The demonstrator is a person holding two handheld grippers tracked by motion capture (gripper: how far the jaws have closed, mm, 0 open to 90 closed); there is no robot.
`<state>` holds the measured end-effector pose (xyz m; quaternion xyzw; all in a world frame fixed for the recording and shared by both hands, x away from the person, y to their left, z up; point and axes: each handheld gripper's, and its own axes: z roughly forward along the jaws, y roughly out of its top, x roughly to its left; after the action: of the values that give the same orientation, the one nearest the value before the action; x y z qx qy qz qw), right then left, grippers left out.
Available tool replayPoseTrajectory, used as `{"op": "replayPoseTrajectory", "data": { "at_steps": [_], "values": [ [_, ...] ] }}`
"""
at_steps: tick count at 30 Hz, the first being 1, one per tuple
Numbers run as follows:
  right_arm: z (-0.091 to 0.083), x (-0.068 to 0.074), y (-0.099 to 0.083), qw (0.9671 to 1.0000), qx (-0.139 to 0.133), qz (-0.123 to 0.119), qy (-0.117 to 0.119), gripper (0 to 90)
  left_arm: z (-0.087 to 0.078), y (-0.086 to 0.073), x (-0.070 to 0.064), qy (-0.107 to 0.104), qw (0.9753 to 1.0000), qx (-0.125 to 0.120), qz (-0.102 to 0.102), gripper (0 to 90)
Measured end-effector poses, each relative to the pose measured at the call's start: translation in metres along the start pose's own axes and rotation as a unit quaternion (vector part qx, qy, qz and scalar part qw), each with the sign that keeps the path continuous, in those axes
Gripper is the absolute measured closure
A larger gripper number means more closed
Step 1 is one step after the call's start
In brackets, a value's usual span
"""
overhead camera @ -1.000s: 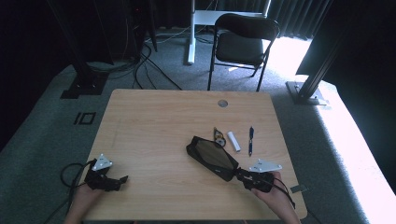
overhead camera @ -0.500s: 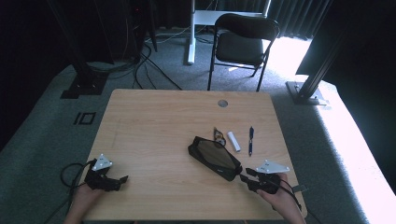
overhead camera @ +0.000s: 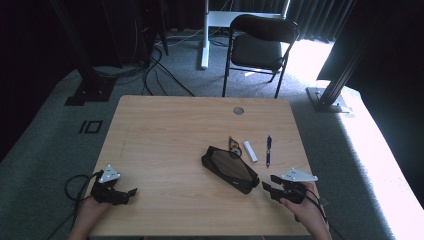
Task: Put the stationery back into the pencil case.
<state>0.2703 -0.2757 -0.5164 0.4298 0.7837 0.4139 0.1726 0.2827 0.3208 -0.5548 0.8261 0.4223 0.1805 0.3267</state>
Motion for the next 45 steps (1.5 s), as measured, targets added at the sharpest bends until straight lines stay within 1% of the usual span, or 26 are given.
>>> {"op": "replayPoseTrajectory", "data": {
  "at_steps": [6,12,15,16,17,18,21,26,29,31,33,35,39,43,45],
  "values": [
    [0.006,-0.014,0.009,0.9994,-0.020,0.018,-0.020,51.9,0.000,0.000,0.000,0.000,1.0000,0.000,0.000,1.2],
    [0.024,-0.025,0.020,0.9985,-0.023,0.034,-0.038,52.7,0.000,0.000,0.000,0.000,1.0000,0.000,0.000,1.2],
    [0.035,-0.029,0.026,0.9983,-0.018,0.036,-0.041,52.7,0.000,0.000,0.000,0.000,1.0000,0.000,0.000,1.2],
    [0.035,-0.029,0.026,0.9983,-0.018,0.036,-0.041,52.7,0.000,0.000,0.000,0.000,1.0000,0.000,0.000,1.2],
    [0.039,-0.030,0.028,0.9983,-0.017,0.038,-0.041,52.7,0.000,0.000,0.000,0.000,1.0000,0.000,0.000,1.2],
    [0.046,-0.032,0.032,0.9983,-0.013,0.039,-0.042,52.9,0.000,0.000,0.000,0.000,1.0000,0.000,0.000,1.2],
    [0.055,-0.034,0.038,0.9981,-0.010,0.042,-0.043,52.9,0.000,0.000,0.000,0.000,1.0000,0.001,0.000,1.2],
    [0.069,-0.034,0.049,0.9981,-0.011,0.044,-0.042,53.5,0.000,0.000,0.000,0.000,1.0000,0.001,0.000,1.2],
    [0.078,-0.034,0.054,0.9979,-0.011,0.042,-0.048,54.2,0.000,0.000,0.000,0.000,1.0000,0.001,0.000,1.2],
    [0.085,-0.034,0.056,0.9977,-0.007,0.046,-0.050,54.2,0.000,0.000,0.000,0.000,1.0000,0.001,0.000,1.2],
    [0.092,-0.034,0.058,0.9976,0.002,0.042,-0.055,54.3,0.000,0.000,0.000,0.000,1.0000,0.001,0.000,1.2],
    [0.098,-0.034,0.060,0.9975,0.006,0.044,-0.055,54.4,0.000,0.000,0.000,0.000,1.0000,0.001,0.000,1.2],
    [0.106,-0.034,0.064,0.9977,0.018,0.039,-0.053,54.5,0.000,0.000,0.000,0.000,1.0000,0.001,0.000,1.2],
    [0.113,-0.036,0.067,0.9971,0.031,0.035,-0.060,55.5,0.000,0.000,0.000,0.000,1.0000,0.001,0.000,1.2],
    [0.116,-0.036,0.069,0.9968,0.039,0.034,-0.061,57.6,0.000,0.000,0.000,0.000,1.0000,0.001,0.000,1.2]
  ]
}}
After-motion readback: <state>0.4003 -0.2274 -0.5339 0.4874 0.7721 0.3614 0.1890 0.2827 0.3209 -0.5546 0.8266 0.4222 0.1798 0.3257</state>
